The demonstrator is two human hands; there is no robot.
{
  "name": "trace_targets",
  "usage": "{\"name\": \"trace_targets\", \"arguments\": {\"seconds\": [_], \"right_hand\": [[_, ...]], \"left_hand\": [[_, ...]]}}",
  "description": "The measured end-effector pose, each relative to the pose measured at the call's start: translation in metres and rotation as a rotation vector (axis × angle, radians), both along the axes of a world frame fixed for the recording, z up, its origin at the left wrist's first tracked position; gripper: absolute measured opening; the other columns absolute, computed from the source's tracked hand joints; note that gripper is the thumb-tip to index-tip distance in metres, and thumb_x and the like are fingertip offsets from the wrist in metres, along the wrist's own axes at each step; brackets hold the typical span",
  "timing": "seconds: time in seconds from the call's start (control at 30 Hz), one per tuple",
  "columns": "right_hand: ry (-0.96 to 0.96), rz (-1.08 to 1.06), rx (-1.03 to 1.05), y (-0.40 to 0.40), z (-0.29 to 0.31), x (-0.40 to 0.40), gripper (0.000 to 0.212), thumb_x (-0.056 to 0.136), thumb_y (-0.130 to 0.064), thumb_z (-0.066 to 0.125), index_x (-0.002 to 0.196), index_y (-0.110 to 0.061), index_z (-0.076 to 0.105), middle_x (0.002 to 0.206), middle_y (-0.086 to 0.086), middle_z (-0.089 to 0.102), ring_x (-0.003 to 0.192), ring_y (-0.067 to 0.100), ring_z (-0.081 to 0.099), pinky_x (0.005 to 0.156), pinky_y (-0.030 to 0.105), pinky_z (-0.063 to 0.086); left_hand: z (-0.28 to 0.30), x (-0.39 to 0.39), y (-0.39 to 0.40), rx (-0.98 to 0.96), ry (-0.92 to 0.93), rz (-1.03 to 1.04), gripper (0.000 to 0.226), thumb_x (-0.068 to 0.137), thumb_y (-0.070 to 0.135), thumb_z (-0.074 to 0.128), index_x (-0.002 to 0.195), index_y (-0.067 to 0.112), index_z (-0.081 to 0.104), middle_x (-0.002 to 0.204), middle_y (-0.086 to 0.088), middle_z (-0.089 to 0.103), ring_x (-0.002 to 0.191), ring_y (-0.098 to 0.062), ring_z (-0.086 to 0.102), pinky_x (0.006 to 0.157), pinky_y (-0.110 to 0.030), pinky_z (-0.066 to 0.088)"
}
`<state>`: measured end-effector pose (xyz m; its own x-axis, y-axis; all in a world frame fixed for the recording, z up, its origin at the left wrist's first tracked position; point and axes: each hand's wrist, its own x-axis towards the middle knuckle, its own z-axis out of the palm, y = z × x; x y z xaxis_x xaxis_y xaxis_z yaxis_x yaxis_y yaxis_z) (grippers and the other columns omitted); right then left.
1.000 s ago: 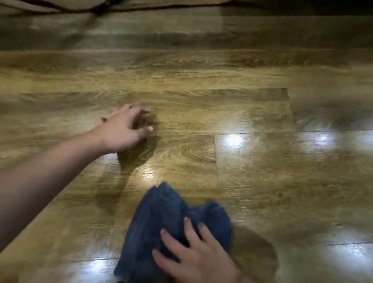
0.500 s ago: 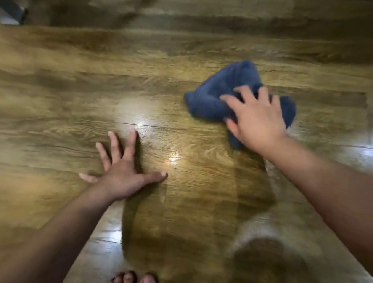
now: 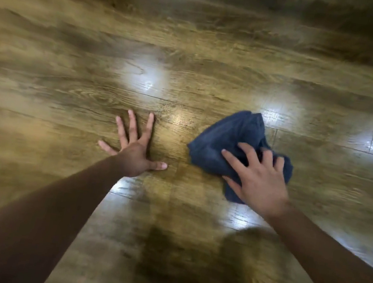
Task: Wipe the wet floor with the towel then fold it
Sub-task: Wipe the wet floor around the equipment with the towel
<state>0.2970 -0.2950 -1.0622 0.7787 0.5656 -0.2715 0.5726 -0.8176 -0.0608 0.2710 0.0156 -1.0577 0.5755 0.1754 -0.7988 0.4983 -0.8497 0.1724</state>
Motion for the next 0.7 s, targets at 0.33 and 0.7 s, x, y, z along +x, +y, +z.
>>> {"name": "trace_targets", "arguments": {"seconds": [0.33, 0.7], "right_hand": [[-0.056, -0.652, 0.099, 0.091, -0.030, 0.096, 0.066, 0.092, -0.052, 0.047, 0.153, -0.044, 0.025, 0.168, -0.007, 0.006, 0.148, 0.053, 0.005, 0.111, 0.070, 0.023], [0.109, 0.043, 0.139, 0.184, -0.019, -0.190, 0.073, 0.079, -0.050, 0.053, 0.150, -0.036, 0.039, 0.166, 0.002, 0.020, 0.146, 0.057, 0.009, 0.111, 0.069, 0.028]], "left_hand": [[-0.023, -0.005, 0.009, -0.054, -0.059, -0.006, 0.136, 0.061, 0.072, 0.078, 0.125, 0.064, -0.042, 0.123, 0.017, -0.069, 0.117, -0.024, -0.062, 0.086, -0.083, -0.020], [-0.010, -0.022, 0.070, -0.223, -0.573, 0.430, 0.042, 0.087, 0.044, 0.046, 0.125, 0.030, 0.055, 0.141, -0.003, 0.050, 0.137, -0.027, 0.037, 0.115, -0.055, 0.022]]}}
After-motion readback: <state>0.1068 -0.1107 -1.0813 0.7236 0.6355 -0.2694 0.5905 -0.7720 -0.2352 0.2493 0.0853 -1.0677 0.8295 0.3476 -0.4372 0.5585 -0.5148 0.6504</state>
